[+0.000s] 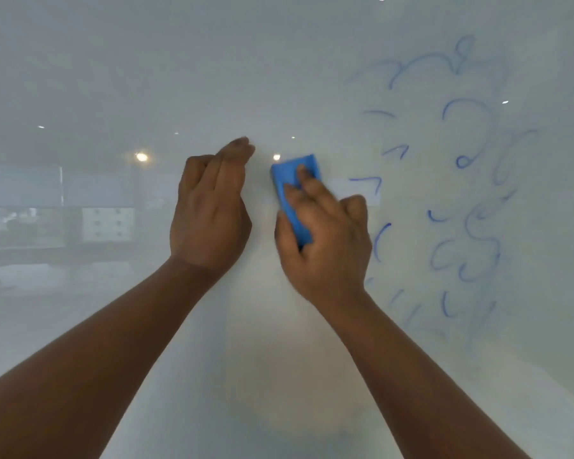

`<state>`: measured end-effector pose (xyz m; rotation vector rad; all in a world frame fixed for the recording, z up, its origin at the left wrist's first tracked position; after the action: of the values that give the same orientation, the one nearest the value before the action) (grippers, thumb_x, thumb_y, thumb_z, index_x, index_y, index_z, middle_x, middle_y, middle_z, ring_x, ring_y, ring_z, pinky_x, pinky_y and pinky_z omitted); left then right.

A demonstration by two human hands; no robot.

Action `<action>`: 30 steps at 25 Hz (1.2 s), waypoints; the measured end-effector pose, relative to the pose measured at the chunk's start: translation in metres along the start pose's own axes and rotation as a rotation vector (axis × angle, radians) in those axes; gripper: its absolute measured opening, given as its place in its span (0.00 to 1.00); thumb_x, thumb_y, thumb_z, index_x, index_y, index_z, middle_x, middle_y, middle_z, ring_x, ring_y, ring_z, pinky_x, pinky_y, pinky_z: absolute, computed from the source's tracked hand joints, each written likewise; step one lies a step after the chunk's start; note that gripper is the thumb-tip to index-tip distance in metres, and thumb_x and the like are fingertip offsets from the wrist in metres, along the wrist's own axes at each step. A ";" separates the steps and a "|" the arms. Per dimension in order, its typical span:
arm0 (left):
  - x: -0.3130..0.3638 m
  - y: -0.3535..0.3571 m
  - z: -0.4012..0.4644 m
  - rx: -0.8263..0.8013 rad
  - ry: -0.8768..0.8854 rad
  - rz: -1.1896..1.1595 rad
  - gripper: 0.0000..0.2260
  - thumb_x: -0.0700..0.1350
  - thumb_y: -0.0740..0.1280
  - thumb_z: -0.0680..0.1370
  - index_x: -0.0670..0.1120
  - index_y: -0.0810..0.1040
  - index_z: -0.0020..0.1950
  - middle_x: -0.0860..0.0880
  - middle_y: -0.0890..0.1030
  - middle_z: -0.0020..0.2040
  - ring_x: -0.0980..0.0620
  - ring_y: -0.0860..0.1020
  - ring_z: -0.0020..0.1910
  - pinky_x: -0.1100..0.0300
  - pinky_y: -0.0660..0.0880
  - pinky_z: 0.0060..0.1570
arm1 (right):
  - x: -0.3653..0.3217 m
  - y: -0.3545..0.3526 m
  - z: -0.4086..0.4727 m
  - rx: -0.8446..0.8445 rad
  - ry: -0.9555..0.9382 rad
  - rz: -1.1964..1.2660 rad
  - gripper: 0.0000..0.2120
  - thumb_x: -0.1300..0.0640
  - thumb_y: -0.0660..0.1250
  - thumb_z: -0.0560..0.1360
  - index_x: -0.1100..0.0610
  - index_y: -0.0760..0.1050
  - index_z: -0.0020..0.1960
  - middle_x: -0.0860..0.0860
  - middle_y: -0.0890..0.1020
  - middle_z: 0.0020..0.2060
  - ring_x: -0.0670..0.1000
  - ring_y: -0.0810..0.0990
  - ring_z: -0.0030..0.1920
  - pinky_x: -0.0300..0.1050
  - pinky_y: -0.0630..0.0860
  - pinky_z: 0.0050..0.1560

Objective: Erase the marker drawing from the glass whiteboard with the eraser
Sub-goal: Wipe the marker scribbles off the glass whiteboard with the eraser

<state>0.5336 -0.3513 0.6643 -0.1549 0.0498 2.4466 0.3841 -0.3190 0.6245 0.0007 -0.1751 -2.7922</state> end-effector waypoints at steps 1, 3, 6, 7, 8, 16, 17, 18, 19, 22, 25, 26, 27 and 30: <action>0.002 -0.001 -0.004 0.006 -0.016 -0.008 0.29 0.27 0.53 0.71 0.40 0.70 0.71 0.43 0.75 0.69 0.41 0.71 0.61 0.51 0.72 0.63 | 0.003 -0.006 -0.018 -0.009 -0.077 0.004 0.15 0.49 0.67 0.78 0.50 0.81 0.62 0.45 0.79 0.68 0.54 0.70 0.42 0.48 0.74 0.44; 0.007 0.000 -0.014 0.000 -0.011 -0.020 0.29 0.27 0.53 0.71 0.40 0.70 0.71 0.44 0.74 0.70 0.41 0.72 0.60 0.48 0.75 0.61 | 0.025 -0.025 -0.027 0.000 -0.111 0.006 0.14 0.50 0.68 0.78 0.51 0.82 0.62 0.46 0.80 0.67 0.56 0.74 0.41 0.44 0.72 0.48; 0.007 0.003 -0.019 0.015 0.009 -0.023 0.28 0.27 0.53 0.71 0.41 0.70 0.70 0.44 0.75 0.70 0.41 0.73 0.60 0.47 0.75 0.60 | 0.038 -0.019 -0.002 0.043 0.118 -0.002 0.15 0.49 0.67 0.78 0.51 0.82 0.62 0.48 0.79 0.68 0.60 0.79 0.44 0.38 0.62 0.51; 0.006 0.003 -0.019 0.025 0.017 -0.027 0.28 0.27 0.53 0.71 0.40 0.70 0.70 0.44 0.75 0.70 0.41 0.73 0.60 0.48 0.75 0.61 | 0.029 -0.013 -0.003 0.027 0.131 0.019 0.15 0.48 0.66 0.78 0.51 0.81 0.63 0.48 0.79 0.68 0.59 0.80 0.45 0.38 0.62 0.52; 0.005 0.003 -0.019 0.038 0.020 -0.029 0.27 0.27 0.53 0.72 0.40 0.70 0.69 0.43 0.75 0.69 0.41 0.73 0.60 0.49 0.74 0.62 | 0.019 -0.009 -0.015 -0.003 0.092 0.038 0.16 0.48 0.66 0.78 0.50 0.81 0.63 0.47 0.78 0.69 0.58 0.79 0.46 0.39 0.64 0.52; 0.004 0.003 -0.019 0.043 0.022 -0.021 0.27 0.27 0.52 0.71 0.41 0.71 0.68 0.45 0.75 0.69 0.43 0.72 0.60 0.55 0.71 0.63 | 0.021 -0.014 -0.047 0.110 0.113 0.056 0.15 0.52 0.69 0.78 0.52 0.81 0.63 0.50 0.79 0.68 0.50 0.68 0.48 0.45 0.70 0.52; 0.004 0.003 -0.020 0.036 0.022 -0.019 0.27 0.27 0.53 0.71 0.41 0.72 0.68 0.44 0.75 0.69 0.42 0.72 0.60 0.55 0.71 0.64 | 0.010 -0.009 -0.055 0.072 0.073 0.067 0.15 0.52 0.68 0.78 0.52 0.81 0.63 0.49 0.79 0.68 0.49 0.69 0.47 0.43 0.68 0.52; 0.004 0.003 -0.021 0.026 0.025 -0.013 0.27 0.27 0.53 0.71 0.41 0.72 0.68 0.44 0.75 0.69 0.41 0.72 0.60 0.54 0.71 0.64 | 0.004 -0.009 -0.072 0.039 -0.004 0.069 0.14 0.53 0.68 0.78 0.52 0.81 0.63 0.49 0.79 0.68 0.49 0.71 0.47 0.42 0.67 0.52; 0.005 0.003 -0.024 0.010 0.037 -0.009 0.27 0.27 0.54 0.71 0.41 0.72 0.68 0.44 0.75 0.69 0.41 0.72 0.60 0.53 0.71 0.63 | 0.005 -0.017 -0.089 0.007 -0.076 0.069 0.14 0.54 0.69 0.78 0.53 0.82 0.62 0.49 0.79 0.68 0.49 0.74 0.47 0.41 0.67 0.53; 0.013 0.004 -0.034 -0.061 0.101 -0.002 0.26 0.26 0.54 0.70 0.40 0.73 0.67 0.44 0.75 0.70 0.41 0.72 0.57 0.51 0.74 0.59 | 0.044 -0.045 -0.094 0.022 -0.013 0.015 0.14 0.56 0.70 0.77 0.55 0.82 0.62 0.51 0.79 0.67 0.53 0.78 0.48 0.41 0.67 0.54; 0.016 0.006 -0.039 -0.078 0.132 0.017 0.25 0.26 0.55 0.70 0.41 0.74 0.65 0.45 0.75 0.70 0.41 0.71 0.55 0.51 0.73 0.56 | 0.042 -0.032 -0.075 0.124 0.220 0.065 0.15 0.55 0.70 0.76 0.55 0.82 0.62 0.52 0.80 0.67 0.54 0.80 0.49 0.40 0.64 0.55; 0.018 0.007 -0.041 -0.082 0.133 0.017 0.25 0.26 0.56 0.71 0.40 0.74 0.65 0.44 0.75 0.70 0.42 0.71 0.55 0.52 0.73 0.57 | 0.030 -0.027 -0.084 0.105 0.184 0.083 0.15 0.55 0.70 0.76 0.54 0.82 0.62 0.52 0.79 0.67 0.49 0.80 0.51 0.41 0.65 0.55; 0.019 0.008 -0.043 -0.084 0.130 0.018 0.25 0.26 0.56 0.71 0.40 0.75 0.64 0.44 0.75 0.70 0.42 0.71 0.56 0.52 0.72 0.57 | 0.018 -0.024 -0.104 0.073 0.100 0.088 0.14 0.56 0.71 0.76 0.54 0.83 0.61 0.51 0.80 0.67 0.44 0.78 0.53 0.42 0.67 0.54; 0.024 0.009 -0.050 -0.098 0.116 0.016 0.25 0.26 0.54 0.71 0.40 0.75 0.64 0.44 0.74 0.71 0.42 0.70 0.56 0.51 0.72 0.57 | 0.028 -0.045 -0.140 0.062 0.011 0.044 0.12 0.59 0.73 0.73 0.56 0.85 0.57 0.52 0.81 0.65 0.42 0.75 0.51 0.46 0.70 0.47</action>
<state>0.5144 -0.3465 0.6114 -0.3404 -0.0178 2.4546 0.3457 -0.3028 0.4809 0.0272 -0.2553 -2.7418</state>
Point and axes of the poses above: each hand's wrist, its own z-axis towards the middle knuckle, its own y-axis out of the palm, x = y × z, the point moved 3 cm from there along z, towards the middle knuckle
